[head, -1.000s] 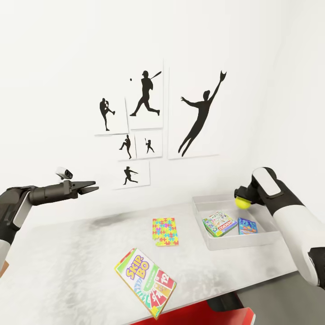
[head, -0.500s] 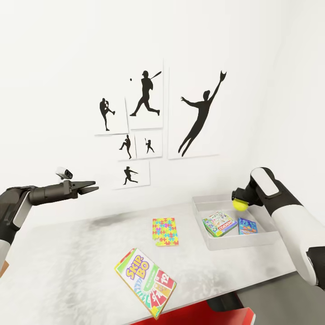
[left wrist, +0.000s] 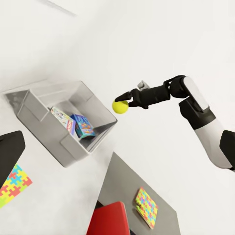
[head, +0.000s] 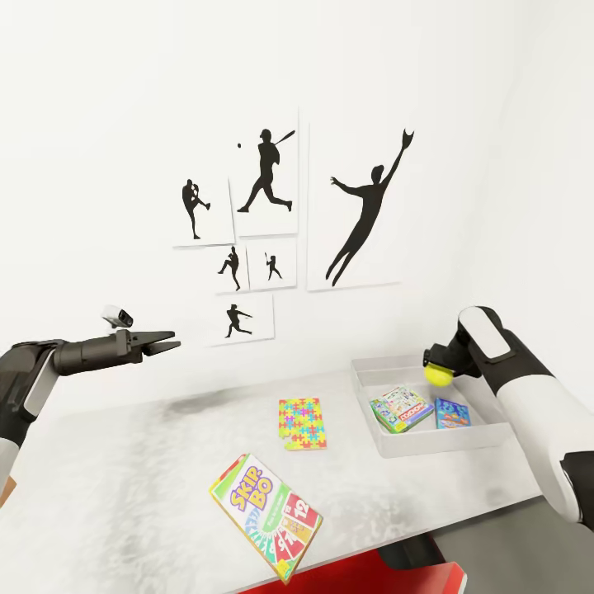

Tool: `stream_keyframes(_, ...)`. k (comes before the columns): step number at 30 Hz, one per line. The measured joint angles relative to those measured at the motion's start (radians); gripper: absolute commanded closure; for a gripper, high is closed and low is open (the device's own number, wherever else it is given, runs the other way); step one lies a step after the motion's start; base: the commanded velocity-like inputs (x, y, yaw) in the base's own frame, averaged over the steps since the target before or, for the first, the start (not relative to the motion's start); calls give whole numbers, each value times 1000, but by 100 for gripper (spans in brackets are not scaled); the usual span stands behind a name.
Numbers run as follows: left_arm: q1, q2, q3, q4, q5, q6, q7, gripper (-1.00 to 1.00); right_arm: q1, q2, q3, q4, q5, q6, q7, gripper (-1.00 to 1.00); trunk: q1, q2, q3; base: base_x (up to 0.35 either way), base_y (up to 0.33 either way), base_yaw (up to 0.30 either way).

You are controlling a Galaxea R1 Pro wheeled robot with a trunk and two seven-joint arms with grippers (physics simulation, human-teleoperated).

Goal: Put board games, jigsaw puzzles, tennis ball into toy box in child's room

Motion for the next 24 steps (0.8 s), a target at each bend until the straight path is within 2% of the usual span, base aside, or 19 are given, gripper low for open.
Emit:
stream_keyframes(12,0,0,0,0,0,1,0,-100,2,9,0,0,-3,0,2,100,0,0,0,0,0,0)
stream_keyframes(16,0,0,0,0,1,1,0,-100,4,43,1,0,-5,0,2,100,0,0,0,0,0,0)
stream_keyframes(20,0,0,0,0,1,1,0,-100,5,98,0,18,-8,-1,2,100,0,0,0,0,0,0)
stream_keyframes(24,0,0,0,0,1,1,0,-100,5,127,-2,53,-5,0,2,100,0,0,0,0,0,0)
